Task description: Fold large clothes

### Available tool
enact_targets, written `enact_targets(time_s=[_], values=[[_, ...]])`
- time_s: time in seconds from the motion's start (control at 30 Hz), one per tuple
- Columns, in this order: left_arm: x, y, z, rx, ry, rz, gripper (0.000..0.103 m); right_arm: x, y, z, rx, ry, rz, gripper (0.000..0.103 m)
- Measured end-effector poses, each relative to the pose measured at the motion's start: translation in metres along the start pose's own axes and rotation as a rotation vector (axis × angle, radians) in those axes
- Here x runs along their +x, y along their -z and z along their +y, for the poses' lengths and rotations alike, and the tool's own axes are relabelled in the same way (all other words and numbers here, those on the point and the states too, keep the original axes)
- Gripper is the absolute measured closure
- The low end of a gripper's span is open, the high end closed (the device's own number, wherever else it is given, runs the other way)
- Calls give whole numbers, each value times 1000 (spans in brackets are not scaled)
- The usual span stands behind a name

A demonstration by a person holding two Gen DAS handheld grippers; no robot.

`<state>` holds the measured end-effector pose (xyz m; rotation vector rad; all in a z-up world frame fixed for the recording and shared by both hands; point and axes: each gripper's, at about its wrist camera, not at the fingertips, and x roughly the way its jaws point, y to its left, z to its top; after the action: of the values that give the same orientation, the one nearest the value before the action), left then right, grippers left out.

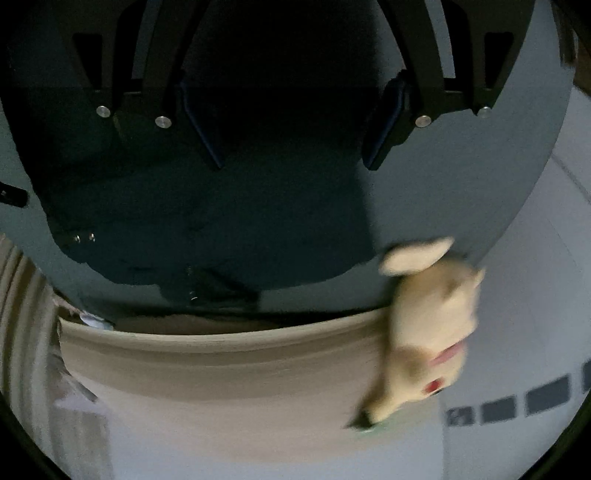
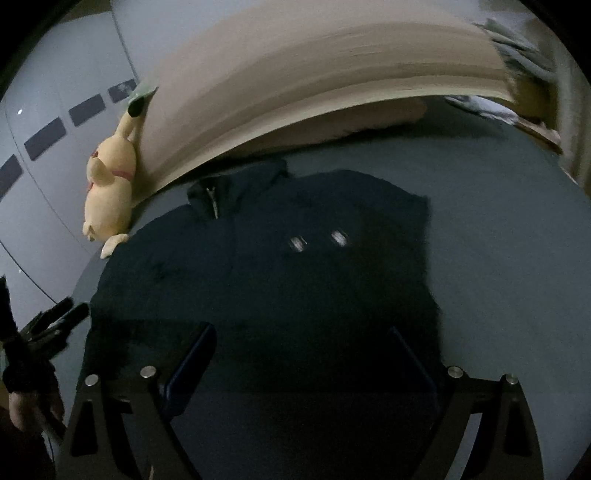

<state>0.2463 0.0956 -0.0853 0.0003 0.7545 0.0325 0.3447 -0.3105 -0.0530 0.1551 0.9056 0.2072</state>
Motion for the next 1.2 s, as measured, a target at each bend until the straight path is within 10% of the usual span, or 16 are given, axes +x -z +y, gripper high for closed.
enact_targets(time_s=[0.3,0.57,0.77,1.03,1.2], values=[[-73,109,65,-197,6,150,25,-83,107,-66,189,56,54,8],[-103,171,63,-339,151,259,25,-119,195,-99,432,-144,91,8],[-122,181,53,-383,319,240,25,-119,212,-99,544,-438,102,8],[-123,197,53,-413,318,293,25,-114,221,-87,527,-444,123,12],[-127,201,43,-356,286,302,25,-113,233,-94,516,-406,141,34]])
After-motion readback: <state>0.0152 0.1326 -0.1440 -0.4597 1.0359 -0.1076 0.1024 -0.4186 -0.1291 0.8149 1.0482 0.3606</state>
